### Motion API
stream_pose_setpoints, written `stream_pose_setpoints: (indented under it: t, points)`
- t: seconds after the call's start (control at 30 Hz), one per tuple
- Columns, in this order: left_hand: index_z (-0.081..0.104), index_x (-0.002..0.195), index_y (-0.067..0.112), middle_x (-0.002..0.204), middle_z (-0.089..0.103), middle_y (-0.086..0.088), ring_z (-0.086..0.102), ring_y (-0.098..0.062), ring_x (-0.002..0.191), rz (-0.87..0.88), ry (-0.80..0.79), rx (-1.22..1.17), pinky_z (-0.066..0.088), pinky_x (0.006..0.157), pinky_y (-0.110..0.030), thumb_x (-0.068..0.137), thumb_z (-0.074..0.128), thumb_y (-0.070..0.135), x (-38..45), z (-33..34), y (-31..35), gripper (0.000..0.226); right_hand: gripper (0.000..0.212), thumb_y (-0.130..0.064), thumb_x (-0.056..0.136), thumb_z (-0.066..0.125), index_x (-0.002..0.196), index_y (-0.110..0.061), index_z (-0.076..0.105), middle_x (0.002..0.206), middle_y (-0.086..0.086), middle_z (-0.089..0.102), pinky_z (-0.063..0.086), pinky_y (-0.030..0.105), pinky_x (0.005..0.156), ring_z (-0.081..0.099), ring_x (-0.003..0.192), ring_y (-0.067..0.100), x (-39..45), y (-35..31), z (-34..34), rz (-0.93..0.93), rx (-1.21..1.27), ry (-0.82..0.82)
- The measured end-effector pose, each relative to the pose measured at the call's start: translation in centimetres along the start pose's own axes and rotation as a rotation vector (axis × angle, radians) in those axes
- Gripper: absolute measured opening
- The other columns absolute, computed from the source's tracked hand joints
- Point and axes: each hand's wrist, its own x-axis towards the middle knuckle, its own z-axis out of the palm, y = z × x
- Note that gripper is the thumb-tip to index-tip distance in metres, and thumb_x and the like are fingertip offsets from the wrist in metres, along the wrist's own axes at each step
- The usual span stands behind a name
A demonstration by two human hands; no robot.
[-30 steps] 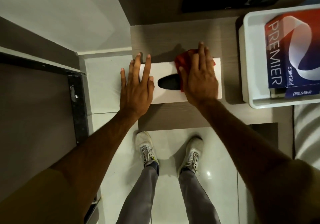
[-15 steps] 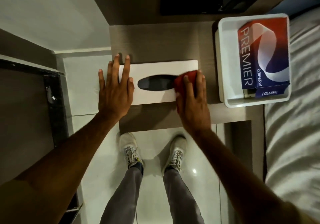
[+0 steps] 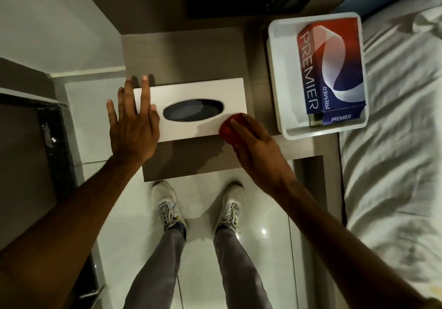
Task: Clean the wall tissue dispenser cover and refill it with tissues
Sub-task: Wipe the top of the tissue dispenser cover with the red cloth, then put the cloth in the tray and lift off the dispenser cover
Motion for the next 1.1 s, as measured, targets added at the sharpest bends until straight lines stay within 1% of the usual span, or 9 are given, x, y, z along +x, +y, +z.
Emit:
stream_pose_setpoints:
  t: [0.1,0.23,0.3,0.37,0.43,0.63,0.77,0.93,1.1]
  points:
    - [0.008,0.166,0.015,0.173,0.018,-0.016,0.025,-0.037,0.158,-0.108,0.039,-0.101,0.024,0.128,-0.058,0.109,0.022,0.048,-0.8,0.0,0.6,0.068,0.053,-0.023,0.103,0.055,0.154,-0.016,0.039,0.152,0.011,0.045,0.058,0.044,0.097,0.06,0.124,0.029,-0.5,1.6,-2.5,0.101,0.218,0.259]
    - [0.011,0.166,0.011,0.171,0.022,-0.019,0.034,-0.041,0.153,-0.107,0.05,-0.194,0.033,0.125,-0.056,0.107,0.034,0.05,-2.4,0.2,1.3,0.074,0.04,-0.018,0.099,0.06,0.133,-0.003,0.043,0.128,0.016,0.063,0.048,0.032,0.082,0.064,0.107,0.038,1.0,5.8,-4.1,0.339,0.213,0.556]
    - [0.006,0.166,0.014,0.17,0.023,-0.019,0.045,-0.044,0.145,-0.11,0.017,-0.243,0.045,0.116,-0.057,0.108,0.034,0.051,-2.8,0.5,1.8,0.075,0.039,-0.014,0.097,0.061,0.128,0.0,0.043,0.125,0.019,0.064,0.052,0.04,0.08,0.064,0.105,0.042,2.3,7.5,-3.9,0.388,0.19,0.55]
    - [-0.001,0.167,0.022,0.167,0.027,-0.017,0.059,-0.045,0.129,-0.161,0.0,-0.329,0.058,0.096,-0.056,0.108,0.035,0.051,-2.9,0.7,2.3,0.075,0.041,-0.015,0.096,0.063,0.128,0.001,0.043,0.125,0.021,0.062,0.056,0.049,0.086,0.063,0.109,0.042,3.6,8.7,-3.2,0.401,0.141,0.518]
    - [-0.005,0.166,0.026,0.161,0.035,-0.016,0.061,-0.044,0.123,-0.196,0.004,-0.386,0.06,0.087,-0.055,0.107,0.037,0.052,-3.0,0.8,2.7,0.077,0.042,-0.016,0.097,0.064,0.129,0.002,0.044,0.128,0.023,0.058,0.055,0.056,0.09,0.06,0.115,0.042,4.8,9.8,-2.6,0.398,0.076,0.49]
    - [0.0,0.166,0.023,0.163,0.036,-0.015,0.046,-0.043,0.143,-0.378,0.0,-0.509,0.048,0.109,-0.058,0.098,0.05,0.058,-2.3,1.0,2.8,0.091,0.038,-0.02,0.098,0.062,0.131,-0.006,0.049,0.137,0.022,0.047,0.055,0.058,0.092,0.049,0.124,0.042,5.8,11.7,-1.7,0.424,-0.227,0.345]
    - [0.013,0.164,0.019,0.161,0.039,-0.014,0.046,-0.041,0.144,-0.438,-0.017,-0.583,0.046,0.112,-0.056,0.098,0.06,0.049,-1.8,0.7,3.1,0.087,0.048,-0.022,0.096,0.068,0.138,-0.011,0.047,0.144,0.021,0.041,0.053,0.06,0.1,0.046,0.131,0.044,6.6,11.8,-2.6,0.446,-0.291,0.215]
    - [0.028,0.159,0.013,0.155,0.045,-0.017,0.05,-0.038,0.141,-0.513,-0.03,-0.64,0.048,0.112,-0.05,0.095,0.069,0.041,-1.0,-0.2,3.8,0.081,0.042,-0.03,0.097,0.067,0.131,-0.006,0.059,0.144,0.019,0.046,0.046,0.051,0.111,0.05,0.13,0.04,7.1,11.6,-5.1,0.5,-0.094,0.093]
    - [0.044,0.148,0.005,0.146,0.049,-0.02,0.053,-0.038,0.135,-0.641,-0.088,-0.635,0.05,0.106,-0.043,0.087,0.079,0.041,0.2,-1.7,4.2,0.079,0.051,-0.058,0.095,0.053,0.115,-0.013,0.067,0.119,0.017,0.064,0.058,0.044,0.083,0.065,0.101,0.036,4.3,6.7,-6.0,0.318,0.013,0.359]
